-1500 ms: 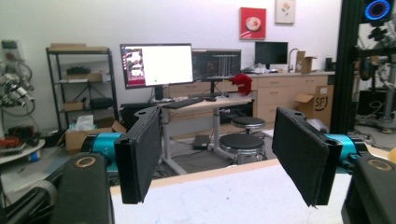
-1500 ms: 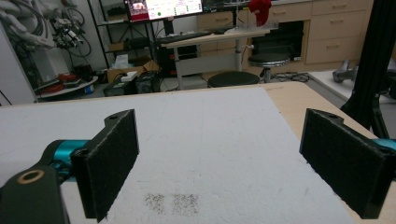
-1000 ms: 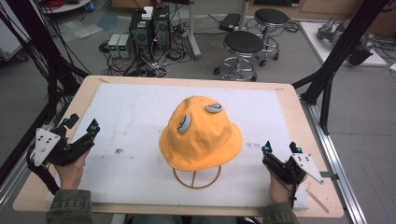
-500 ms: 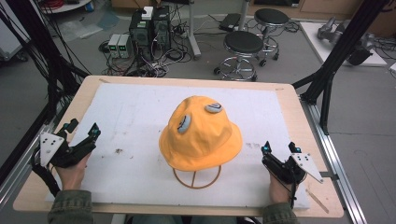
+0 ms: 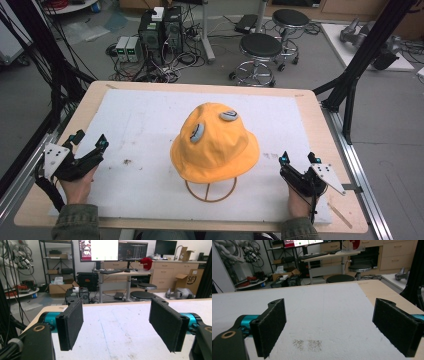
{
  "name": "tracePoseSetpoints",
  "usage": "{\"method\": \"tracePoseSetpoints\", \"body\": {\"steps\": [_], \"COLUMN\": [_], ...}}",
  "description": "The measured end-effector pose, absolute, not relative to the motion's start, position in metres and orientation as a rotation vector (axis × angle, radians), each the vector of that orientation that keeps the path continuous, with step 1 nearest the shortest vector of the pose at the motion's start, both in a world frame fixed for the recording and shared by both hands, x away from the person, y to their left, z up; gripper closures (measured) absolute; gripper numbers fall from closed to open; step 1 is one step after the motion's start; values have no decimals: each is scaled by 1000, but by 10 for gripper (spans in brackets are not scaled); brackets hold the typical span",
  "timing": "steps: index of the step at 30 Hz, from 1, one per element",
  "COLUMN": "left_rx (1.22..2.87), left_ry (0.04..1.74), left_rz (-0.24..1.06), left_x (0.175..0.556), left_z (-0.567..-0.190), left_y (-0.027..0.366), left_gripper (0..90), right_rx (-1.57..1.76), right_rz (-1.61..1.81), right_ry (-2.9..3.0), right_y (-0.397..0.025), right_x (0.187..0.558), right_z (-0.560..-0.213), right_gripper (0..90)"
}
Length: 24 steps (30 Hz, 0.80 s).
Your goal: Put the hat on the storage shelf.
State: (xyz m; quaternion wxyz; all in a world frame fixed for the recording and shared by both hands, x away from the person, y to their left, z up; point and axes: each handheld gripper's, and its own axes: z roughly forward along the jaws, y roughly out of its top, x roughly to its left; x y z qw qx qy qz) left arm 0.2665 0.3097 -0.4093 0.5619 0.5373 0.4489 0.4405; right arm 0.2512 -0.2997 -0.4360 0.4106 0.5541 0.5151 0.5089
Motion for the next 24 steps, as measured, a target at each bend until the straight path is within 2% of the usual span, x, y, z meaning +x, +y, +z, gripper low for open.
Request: {"method": "tracePoseSetpoints", "body": {"steps": [24], "left_rx": [1282], "left_ry": [1053], "left_rz": [1011], "left_x": [263], "left_z": [-412], "left_y": [305], "left_gripper": [276], "right_rx": [1414], "right_rz": [1290], "right_ry": [1302], "right_y": [-301], "right_x": [254], "right_z": [-438], "right_gripper": [107]}}
